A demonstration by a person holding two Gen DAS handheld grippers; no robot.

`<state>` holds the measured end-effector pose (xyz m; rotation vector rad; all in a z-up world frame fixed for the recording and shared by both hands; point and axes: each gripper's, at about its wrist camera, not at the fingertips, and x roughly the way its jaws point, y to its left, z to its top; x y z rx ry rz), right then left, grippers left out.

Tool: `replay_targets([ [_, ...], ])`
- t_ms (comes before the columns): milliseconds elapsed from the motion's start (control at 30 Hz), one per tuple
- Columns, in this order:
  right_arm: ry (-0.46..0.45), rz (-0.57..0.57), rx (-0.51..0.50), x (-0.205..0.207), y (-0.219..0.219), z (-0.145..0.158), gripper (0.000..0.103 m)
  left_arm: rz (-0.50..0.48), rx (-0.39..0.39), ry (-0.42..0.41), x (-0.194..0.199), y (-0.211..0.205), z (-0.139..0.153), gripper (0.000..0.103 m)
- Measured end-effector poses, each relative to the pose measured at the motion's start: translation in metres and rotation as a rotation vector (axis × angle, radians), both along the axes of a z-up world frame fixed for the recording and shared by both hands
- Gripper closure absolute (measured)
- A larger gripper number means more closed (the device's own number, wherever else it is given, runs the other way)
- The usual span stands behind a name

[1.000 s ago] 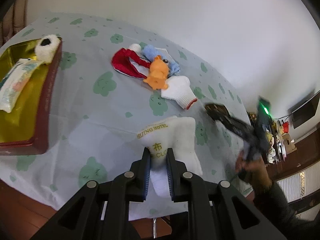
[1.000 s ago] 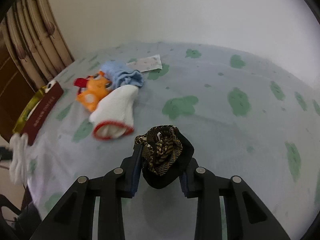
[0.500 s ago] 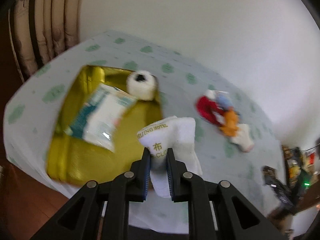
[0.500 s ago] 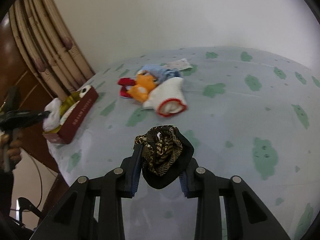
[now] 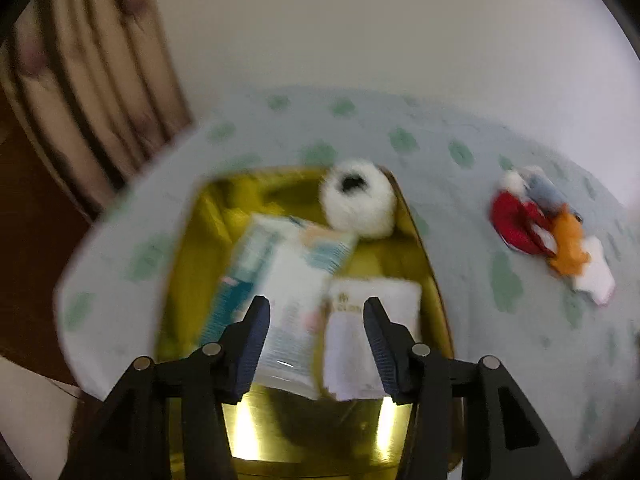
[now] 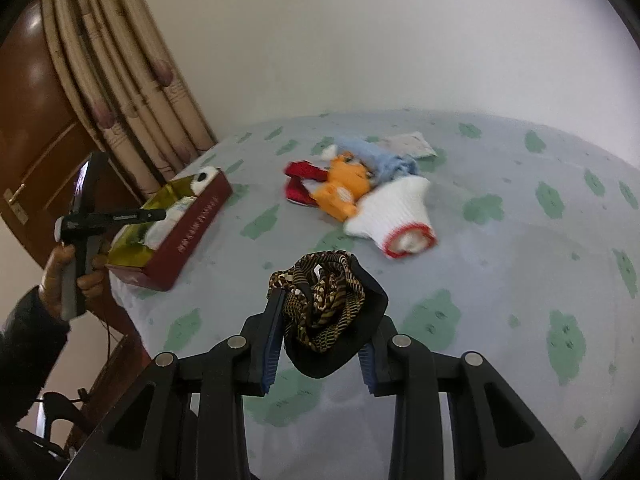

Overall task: Organize soft objects
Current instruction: 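Drop the white sock into the tin with left while right carries the pouch into the tin, then move the left gripper to the orange rubber toy and grasp it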

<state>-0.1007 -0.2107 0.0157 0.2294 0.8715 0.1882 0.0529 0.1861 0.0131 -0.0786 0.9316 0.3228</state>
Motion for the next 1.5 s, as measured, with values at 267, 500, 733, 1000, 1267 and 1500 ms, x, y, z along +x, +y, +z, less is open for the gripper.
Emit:
replay_targets([
  [267,-0.055,0.215,0.051,0.056,0.076,0.024,0.073,0.185,-0.136,-0.166,-0.102,0.012,0.024,0.052],
  [500,0.013,0.445,0.112,0.137,0.186,0.013,0.073,0.252,-0.048,-0.121,-0.149,0.001,0.009,0.052],
  [733,0.166,0.543,0.040,0.226,0.281,-0.025,0.073,0.285,-0.030,-0.158,-0.159,0.013,0.015,0.052],
  [1000,0.229,0.532,-0.096,0.279,0.326,-0.060,0.073,0.289,-0.047,-0.149,-0.159,0.025,0.013,0.052],
  [1267,0.218,0.507,-0.121,0.299,0.346,-0.065,0.032,0.285,-0.085,-0.137,-0.156,0.032,0.009,0.052],
  [1500,0.098,0.411,0.003,0.286,0.306,-0.034,0.017,0.257,-0.050,-0.123,-0.153,0.022,0.008,0.052],
])
